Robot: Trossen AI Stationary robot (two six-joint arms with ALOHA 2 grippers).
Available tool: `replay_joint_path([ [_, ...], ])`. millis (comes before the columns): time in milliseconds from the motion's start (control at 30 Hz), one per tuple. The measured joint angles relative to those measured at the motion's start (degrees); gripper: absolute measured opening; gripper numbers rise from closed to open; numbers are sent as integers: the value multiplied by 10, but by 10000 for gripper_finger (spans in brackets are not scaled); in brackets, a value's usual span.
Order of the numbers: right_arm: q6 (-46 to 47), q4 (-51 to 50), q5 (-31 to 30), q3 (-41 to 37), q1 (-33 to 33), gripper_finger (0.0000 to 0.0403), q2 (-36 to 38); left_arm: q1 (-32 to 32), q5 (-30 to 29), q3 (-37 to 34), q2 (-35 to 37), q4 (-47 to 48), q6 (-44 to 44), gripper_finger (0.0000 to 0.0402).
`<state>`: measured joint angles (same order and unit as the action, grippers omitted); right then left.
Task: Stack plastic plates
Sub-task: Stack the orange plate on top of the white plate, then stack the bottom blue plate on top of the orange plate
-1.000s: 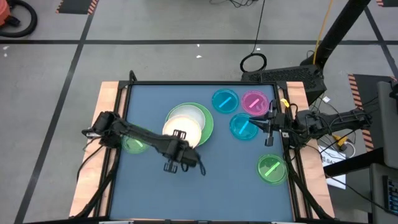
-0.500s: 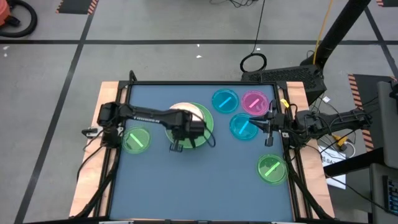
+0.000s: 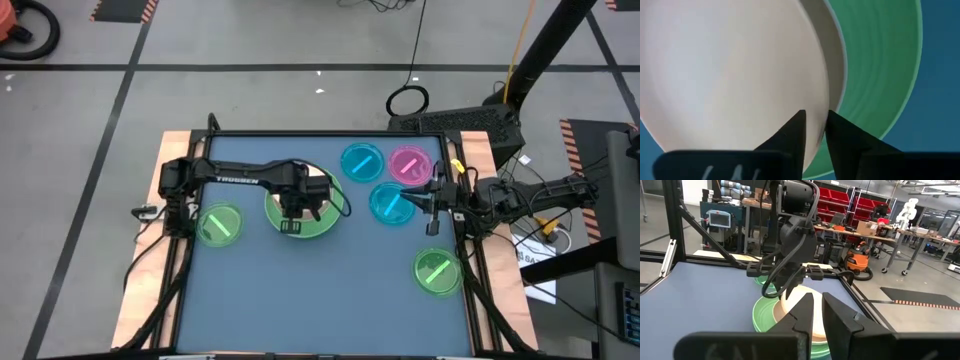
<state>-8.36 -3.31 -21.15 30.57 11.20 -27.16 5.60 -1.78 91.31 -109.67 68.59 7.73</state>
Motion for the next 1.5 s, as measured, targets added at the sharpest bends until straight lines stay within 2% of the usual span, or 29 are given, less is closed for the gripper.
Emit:
replay_joint_path([
  [633,2,0,0,0,0,31,0,1,17,0,0,-14,-21,83],
  [767,2,0,0,0,0,31,0,2,-23,0,0,-14,-21,83],
  [900,8,0,0,0,0,31,0,5,-20,0,2,14,-2,83],
  [1000,26,0,-12,0,0,31,-3,2,-19,-1,24,16,9,83],
  [1300,70,27,-136,1,-3,31,-74,-16,-17,0,150,-90,22,81],
  [1400,93,13,-148,21,-11,31,-113,-28,-17,-11,188,-127,35,81],
  [1500,120,-2,-148,45,-19,31,-155,-42,-17,-59,233,-186,44,81],
])
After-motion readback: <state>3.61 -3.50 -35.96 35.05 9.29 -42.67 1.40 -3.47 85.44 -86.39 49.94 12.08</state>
